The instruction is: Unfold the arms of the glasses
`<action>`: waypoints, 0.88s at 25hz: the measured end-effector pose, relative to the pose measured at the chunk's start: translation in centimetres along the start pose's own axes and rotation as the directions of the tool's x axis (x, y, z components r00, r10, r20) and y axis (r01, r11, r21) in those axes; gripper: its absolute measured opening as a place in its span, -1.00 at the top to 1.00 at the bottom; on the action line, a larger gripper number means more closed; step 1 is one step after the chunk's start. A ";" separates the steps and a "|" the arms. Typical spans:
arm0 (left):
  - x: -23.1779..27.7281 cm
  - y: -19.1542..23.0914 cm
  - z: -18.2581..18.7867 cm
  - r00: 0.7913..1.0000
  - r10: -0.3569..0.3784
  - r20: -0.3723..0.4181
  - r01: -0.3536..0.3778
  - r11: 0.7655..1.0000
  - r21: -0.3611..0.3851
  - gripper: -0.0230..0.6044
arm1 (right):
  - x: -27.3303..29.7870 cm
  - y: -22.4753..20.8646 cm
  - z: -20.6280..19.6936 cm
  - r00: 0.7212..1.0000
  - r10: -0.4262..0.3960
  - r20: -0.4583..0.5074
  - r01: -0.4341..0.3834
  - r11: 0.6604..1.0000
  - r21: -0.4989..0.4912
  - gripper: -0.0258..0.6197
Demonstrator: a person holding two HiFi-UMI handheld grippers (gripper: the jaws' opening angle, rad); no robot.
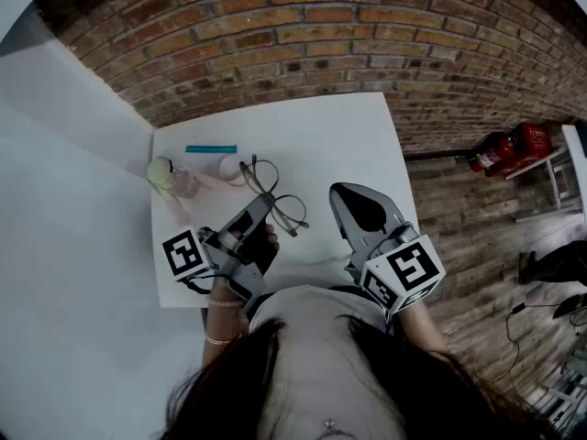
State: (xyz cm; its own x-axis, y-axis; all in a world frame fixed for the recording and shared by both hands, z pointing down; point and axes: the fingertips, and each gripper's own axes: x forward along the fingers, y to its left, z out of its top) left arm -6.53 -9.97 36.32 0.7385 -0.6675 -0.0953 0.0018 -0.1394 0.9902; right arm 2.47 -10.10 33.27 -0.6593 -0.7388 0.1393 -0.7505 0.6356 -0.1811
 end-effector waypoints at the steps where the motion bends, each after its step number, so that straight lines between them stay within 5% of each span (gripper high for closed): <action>1: 0.0 0.0 0.0 1.000 -0.001 -0.002 0.001 1.000 0.000 0.86 | 0.0 0.1 -0.1 1.000 0.002 0.000 -0.002 1.000 -0.001 0.91; 22: -0.5 0.3 -0.1 1.000 -0.014 0.000 0.014 0.999 -0.029 0.86 | -0.2 2.3 0.0 0.995 0.102 0.016 -0.102 0.995 0.005 0.91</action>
State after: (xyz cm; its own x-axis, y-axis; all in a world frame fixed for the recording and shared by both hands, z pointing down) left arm -6.85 -9.65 36.67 0.7385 -0.6654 -0.1088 0.0313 -0.1274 0.9914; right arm 0.87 -8.43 32.85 -0.7313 -0.6740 0.1043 -0.6793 0.7061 -0.1997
